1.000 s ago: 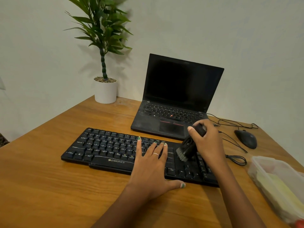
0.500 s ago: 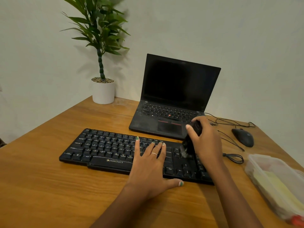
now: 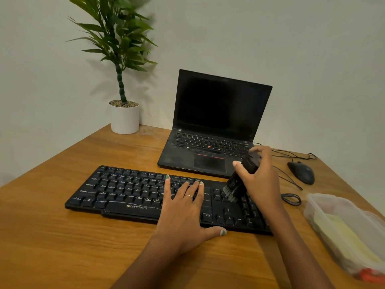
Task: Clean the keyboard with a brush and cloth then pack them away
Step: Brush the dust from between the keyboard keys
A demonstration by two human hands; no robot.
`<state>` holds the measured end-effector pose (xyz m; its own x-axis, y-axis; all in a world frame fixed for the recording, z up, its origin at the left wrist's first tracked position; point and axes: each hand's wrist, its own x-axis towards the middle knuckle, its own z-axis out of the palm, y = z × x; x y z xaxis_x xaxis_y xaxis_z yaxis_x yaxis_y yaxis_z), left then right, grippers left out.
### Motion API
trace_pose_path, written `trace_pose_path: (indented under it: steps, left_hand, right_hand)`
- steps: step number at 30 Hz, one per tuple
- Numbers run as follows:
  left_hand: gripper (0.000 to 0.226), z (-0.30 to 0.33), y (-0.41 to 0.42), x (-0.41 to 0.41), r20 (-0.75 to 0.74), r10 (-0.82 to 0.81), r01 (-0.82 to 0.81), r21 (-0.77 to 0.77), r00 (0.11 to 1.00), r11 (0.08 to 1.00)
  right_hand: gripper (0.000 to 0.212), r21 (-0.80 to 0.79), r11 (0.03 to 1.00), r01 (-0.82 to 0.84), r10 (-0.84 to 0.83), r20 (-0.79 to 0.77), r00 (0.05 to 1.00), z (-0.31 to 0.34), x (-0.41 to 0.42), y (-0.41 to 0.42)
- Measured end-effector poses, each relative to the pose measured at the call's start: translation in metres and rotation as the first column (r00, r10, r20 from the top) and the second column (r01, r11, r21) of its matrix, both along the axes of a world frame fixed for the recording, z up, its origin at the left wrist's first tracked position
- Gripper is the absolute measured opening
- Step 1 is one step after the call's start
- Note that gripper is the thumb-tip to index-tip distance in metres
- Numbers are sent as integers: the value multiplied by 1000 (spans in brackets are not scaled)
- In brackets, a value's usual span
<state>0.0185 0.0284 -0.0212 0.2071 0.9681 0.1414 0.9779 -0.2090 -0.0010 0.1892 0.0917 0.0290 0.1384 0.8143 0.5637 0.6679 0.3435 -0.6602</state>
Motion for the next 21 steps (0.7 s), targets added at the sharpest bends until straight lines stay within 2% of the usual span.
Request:
trace_pose_path:
  steps: [4,6,11,15,18,21]
  left_hand:
    - [119,-1,0,-1,4,0,0,23,1000,1000]
    - [119,0,-1,-1,28,5,-6,38,1000,999]
    - [111,6,-9,-6,41,-22,19,69,999,997]
    - [98,-1,-14,-30,91,-44,24,210,995,977]
    - [91,-13,-13,-38,139,-61,26,239,988,971]
    - [90,-19,-12,-36,148,-50,7,280,988,960]
  right_hand:
    - [42,75,996,-42,42,-5,999,-3,-7,-5]
    - [45,60,994,-93,92,23,995,-1,-9,-7]
    - [70,-149,963,-223,243,134,961,5,-10,-11]
    - [78,-284,927,-245,299,164,940,11,-5,-13]
    - [80,-306,928,-211,275,183,944,12,-6,-13]
    - [81,-250,966,-68,131,246,960,9,-8,-13]
